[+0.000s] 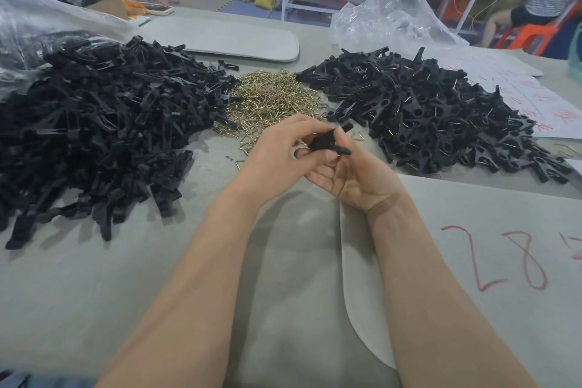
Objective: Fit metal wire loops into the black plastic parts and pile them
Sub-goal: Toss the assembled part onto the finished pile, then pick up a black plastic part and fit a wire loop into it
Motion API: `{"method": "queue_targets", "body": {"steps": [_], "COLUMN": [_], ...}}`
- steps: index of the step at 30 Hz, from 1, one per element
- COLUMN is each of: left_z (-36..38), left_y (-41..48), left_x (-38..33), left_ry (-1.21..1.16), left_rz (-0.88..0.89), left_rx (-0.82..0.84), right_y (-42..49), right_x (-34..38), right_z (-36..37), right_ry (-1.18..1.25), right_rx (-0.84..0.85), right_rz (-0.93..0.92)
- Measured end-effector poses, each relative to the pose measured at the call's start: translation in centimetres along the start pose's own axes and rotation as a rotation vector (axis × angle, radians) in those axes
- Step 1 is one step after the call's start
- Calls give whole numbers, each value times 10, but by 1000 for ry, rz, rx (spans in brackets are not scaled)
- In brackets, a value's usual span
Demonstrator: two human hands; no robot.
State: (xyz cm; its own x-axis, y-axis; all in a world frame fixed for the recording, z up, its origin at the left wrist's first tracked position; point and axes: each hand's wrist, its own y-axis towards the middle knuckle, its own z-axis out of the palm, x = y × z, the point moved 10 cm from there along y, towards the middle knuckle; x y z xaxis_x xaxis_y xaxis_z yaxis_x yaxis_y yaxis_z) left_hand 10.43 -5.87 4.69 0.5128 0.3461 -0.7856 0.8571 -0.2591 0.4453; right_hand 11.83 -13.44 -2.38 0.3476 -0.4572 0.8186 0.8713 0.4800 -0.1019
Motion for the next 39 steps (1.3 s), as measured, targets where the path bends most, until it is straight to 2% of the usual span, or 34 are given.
{"method": "queue_targets", "body": {"steps": [3, 6, 9, 11, 12, 14, 16, 17, 18, 19, 21, 23, 25, 29, 33, 39], "left_z": [-2, -5, -1, 1, 1, -11, -35, -48, -61, -73, -89, -99, -106, -116, -121, -125], "left_y": [0, 0, -1, 0, 0, 0, -4, -8, -14, -20, -32, -43, -53, -65, -71, -69], "left_x": [7, 20, 39, 45, 46, 45, 46, 47, 47, 48, 51, 59, 71, 86, 87, 74], "left_ry": [29, 76, 300, 391, 389, 347, 280, 224, 155, 82, -63, -192, -298, -425, -451, -406], "left_rz": [-32, -113, -225, -238, -239, -263, -324, -350, -367, -375, -390, -409, -438, -471, -473, -413], "left_rx": [-8, -25, 35, 56, 37, -72, -273, -392, -516, -637, -833, -979, -1099, -1238, -1292, -1283], "right_y": [0, -3, -10, -5, 0, 6, -2, 0, 5, 11, 22, 44, 69, 118, 151, 143], "right_x": [-4, 2, 28, 35, 38, 67, 101, 106, 106, 102, 84, 61, 39, 4, -25, -53], "right_z": [1, -12, -28, -23, -21, -22, -31, -38, -44, -44, -30, 4, 45, 99, 102, 121], "right_ry": [-79, -251, -627, -898, -960, -889, -430, -172, -60, -106, -432, -840, -1150, -1521, -1736, -1808], "right_rx": [-20, -190, -419, -431, -440, -582, -736, -722, -710, -728, -764, -684, -536, -311, -191, -82], "right_rz": [70, 112, 7, 19, 13, -170, -443, -512, -525, -497, -413, -364, -365, -316, -117, -298]}}
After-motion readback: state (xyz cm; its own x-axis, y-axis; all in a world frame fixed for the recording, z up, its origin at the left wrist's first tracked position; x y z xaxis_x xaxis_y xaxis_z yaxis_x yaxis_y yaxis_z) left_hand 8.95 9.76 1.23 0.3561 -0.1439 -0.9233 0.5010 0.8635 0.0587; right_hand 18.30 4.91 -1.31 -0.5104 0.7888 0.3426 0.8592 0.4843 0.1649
